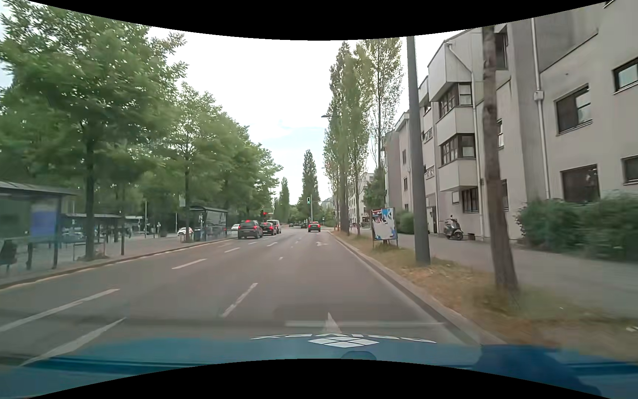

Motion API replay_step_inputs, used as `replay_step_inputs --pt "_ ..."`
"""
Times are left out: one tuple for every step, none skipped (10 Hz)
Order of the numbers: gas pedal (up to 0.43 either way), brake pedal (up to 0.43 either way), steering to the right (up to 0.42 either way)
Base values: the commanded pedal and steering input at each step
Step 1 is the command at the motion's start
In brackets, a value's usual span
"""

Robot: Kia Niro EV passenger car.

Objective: Follow the waypoints while adhering to traffic rules and regulations

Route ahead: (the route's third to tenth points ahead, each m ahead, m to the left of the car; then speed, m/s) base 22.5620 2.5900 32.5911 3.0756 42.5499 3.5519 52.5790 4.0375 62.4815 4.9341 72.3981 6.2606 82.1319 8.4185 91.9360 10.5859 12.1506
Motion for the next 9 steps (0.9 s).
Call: replay_step_inputs --pt "0.248 0.0 -0.024" --pt "0.248 0.0 -0.024" --pt "0.248 0.0 -0.023" --pt "0.248 0.0 -0.02" --pt "0.228 0.0 -0.017" --pt "0.209 0.0 -0.015" --pt "0.197 0.0 -0.013" --pt "0.189 0.0 -0.009" --pt "0.177 0.0 -0.008"
